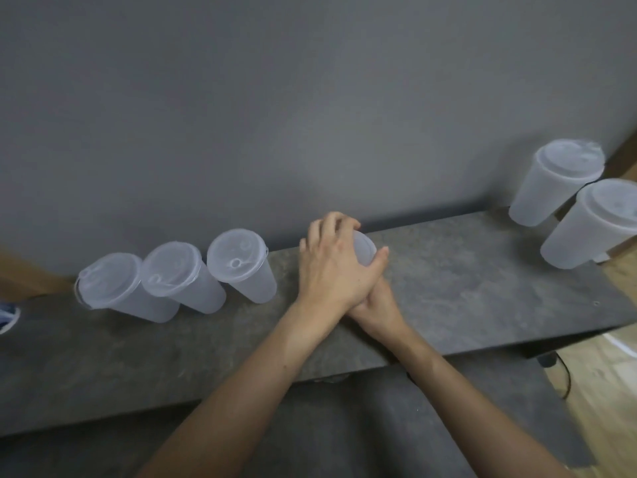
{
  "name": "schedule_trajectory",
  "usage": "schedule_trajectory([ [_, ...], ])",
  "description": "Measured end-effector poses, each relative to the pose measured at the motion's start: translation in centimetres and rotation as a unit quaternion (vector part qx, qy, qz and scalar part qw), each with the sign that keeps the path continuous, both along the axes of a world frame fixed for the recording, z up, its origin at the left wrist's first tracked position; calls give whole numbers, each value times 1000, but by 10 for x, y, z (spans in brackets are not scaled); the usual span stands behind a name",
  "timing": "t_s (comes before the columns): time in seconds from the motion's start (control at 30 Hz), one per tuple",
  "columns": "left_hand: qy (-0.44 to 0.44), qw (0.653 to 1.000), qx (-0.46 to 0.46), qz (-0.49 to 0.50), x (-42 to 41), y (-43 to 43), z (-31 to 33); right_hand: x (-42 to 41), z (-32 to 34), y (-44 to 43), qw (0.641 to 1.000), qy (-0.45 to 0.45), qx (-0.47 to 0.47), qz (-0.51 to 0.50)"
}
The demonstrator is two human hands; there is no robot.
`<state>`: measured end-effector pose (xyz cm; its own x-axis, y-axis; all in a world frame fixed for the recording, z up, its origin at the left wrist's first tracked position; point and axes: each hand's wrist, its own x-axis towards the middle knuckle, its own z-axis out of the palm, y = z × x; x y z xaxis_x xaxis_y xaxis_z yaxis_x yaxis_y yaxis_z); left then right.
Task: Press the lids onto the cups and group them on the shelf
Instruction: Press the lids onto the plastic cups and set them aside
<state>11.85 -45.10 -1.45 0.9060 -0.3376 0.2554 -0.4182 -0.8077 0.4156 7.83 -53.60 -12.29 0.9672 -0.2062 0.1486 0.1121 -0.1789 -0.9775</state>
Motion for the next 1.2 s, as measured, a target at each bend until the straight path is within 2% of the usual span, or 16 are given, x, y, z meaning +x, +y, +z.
schedule_trajectory([
  [0.1, 28, 996, -63, 63, -10, -4, -3, 0, 4, 2, 1000, -3, -5, -8],
  [0.4, 10, 995, -100, 27, -5, 0, -5, 1, 9, 5, 1000, -14, -18, -14],
  [0.53, 125, 965, -222, -62, 5, 26, -10, -1, 9, 4, 1000, 5, -21, -20],
  [0.6, 143, 954, -247, -93, 4, 39, -16, 0, 8, 4, 999, 5, -35, -22],
  [0.77, 131, 939, -308, -78, -2, 39, -27, -1, 17, 10, 998, 0, -55, -37],
  [0.97, 124, 934, -329, -71, -6, 34, -30, -2, 25, 16, 995, -7, -81, -56],
  [1.2, 92, 929, -354, -57, -8, 30, -32, -3, 24, 12, 996, 9, -72, -43],
])
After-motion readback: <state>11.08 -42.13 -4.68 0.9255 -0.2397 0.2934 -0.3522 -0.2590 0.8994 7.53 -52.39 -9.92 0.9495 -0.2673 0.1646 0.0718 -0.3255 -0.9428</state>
